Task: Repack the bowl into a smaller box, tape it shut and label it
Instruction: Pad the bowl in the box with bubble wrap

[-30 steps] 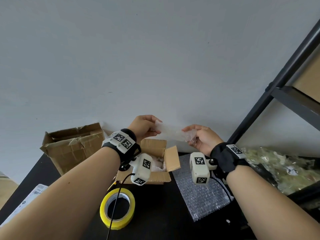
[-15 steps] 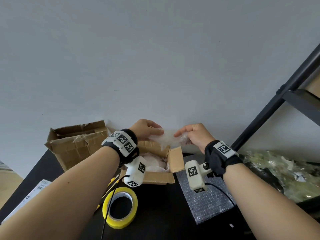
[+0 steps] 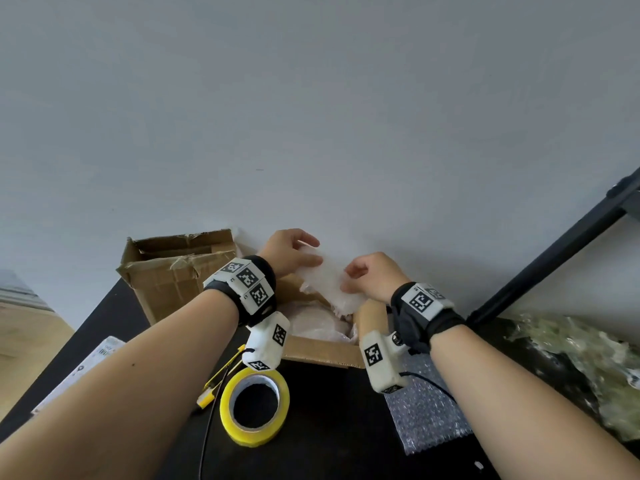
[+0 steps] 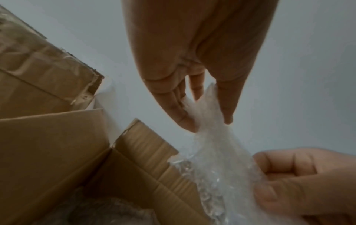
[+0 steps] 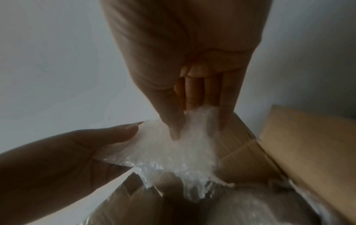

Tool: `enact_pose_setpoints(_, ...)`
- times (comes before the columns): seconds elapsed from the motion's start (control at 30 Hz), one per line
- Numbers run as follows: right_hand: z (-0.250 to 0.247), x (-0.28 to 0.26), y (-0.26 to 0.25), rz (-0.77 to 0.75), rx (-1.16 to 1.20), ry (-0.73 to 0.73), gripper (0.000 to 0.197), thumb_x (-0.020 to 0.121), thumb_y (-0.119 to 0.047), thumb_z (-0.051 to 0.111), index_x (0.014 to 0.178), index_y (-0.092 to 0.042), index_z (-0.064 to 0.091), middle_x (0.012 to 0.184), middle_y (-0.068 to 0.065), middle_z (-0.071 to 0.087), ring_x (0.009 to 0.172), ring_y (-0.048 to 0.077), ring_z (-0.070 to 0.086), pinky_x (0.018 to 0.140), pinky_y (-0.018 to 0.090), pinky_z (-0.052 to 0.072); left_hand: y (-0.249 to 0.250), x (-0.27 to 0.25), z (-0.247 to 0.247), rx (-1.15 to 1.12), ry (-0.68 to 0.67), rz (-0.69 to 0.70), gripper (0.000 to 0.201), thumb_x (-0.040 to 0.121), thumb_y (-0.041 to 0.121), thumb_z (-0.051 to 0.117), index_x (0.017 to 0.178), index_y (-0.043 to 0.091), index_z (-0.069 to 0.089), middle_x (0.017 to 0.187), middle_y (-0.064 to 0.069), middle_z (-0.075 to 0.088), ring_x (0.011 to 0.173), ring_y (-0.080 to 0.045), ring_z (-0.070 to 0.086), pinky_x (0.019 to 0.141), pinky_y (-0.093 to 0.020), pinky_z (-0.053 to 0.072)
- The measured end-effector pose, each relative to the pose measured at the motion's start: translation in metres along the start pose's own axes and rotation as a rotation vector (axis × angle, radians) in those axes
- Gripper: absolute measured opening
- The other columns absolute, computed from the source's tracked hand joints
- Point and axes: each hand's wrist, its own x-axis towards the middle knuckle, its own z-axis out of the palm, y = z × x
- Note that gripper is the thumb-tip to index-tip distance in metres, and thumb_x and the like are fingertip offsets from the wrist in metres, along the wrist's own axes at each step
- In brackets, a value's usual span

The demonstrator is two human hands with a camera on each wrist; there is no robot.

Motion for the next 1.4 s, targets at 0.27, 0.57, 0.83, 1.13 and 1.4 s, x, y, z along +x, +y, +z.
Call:
enact_pose_setpoints(0.27, 0.056, 0.01, -0.002, 0.109, 0.04, -0.112, 0.014, 0.077, -0.023, 0.077, 0.071, -0.023, 0.064, 0.064, -0.007, 0.06, 0.059, 0.012, 0.058, 0.055, 0.024, 0.046, -0.034, -0.007, -0.006, 0.084, 0.232, 0.037, 0.033, 0.075, 0.006, 0.074, 0.099, 0.017, 0.055, 0.098, 0.006, 0.058, 0.074, -0.007, 0.056, 0.057, -0.015, 0.04)
enact_pose_setpoints(0.57, 0.103, 0.031, -0.013, 0.292, 0.018, -0.353, 0.019, 0.087, -0.021, 0.067, 0.073, -0.008, 0.064, 0.063, 0.005, 0.065, 0.049, 0.013, 0.056, 0.048, 0.022, 0.046, -0.058, -0.008, -0.003, 0.636, 0.256, 0.251, 0.014, 0.075, 0.015, 0.075, 0.083, 0.013, 0.064, 0.098, 0.0, 0.049, 0.086, -0.01, 0.04, 0.068, -0.024, 0.036)
enact_pose_setpoints(0.83, 0.108, 0.04, -0.014, 0.24, -0.028, -0.477, 0.025, 0.087, -0.025, 0.067, 0.067, -0.01, 0.064, 0.066, 0.002, 0.066, 0.055, 0.013, 0.056, 0.049, 0.021, 0.044, -0.069, -0.012, 0.0, 0.892, 0.241, 0.428, 0.031, 0.053, -0.004, 0.079, 0.058, 0.011, 0.052, 0.06, -0.004, 0.051, 0.043, -0.021, 0.044, 0.039, -0.019, 0.024)
enact_pose_setpoints(1.13, 0.092, 0.034, -0.008, 0.247, -0.016, -0.518, 0.023, 0.087, -0.026, 0.066, 0.094, -0.005, 0.072, 0.067, -0.001, 0.064, 0.052, 0.009, 0.052, 0.047, 0.021, 0.041, -0.061, -0.003, 0.022, 1.265, -0.268, 0.208, 0.029, 0.093, 0.027, 0.042, 0.11, 0.01, 0.059, 0.109, -0.006, 0.067, 0.102, -0.026, 0.062, 0.082, -0.035, 0.051)
enact_pose_setpoints(1.4, 0.064, 0.04, 0.021, 0.152, -0.266, -0.181, 0.023, 0.084, -0.013, 0.055, 0.09, -0.014, 0.076, 0.088, 0.004, 0.073, 0.081, 0.024, 0.069, 0.079, 0.029, 0.055, -0.062, 0.006, 0.028, 1.416, -0.41, 0.273, 0.024, 0.094, 0.019, 0.047, 0.115, 0.018, 0.06, 0.114, 0.0, 0.065, 0.113, -0.022, 0.058, 0.098, -0.032, 0.037)
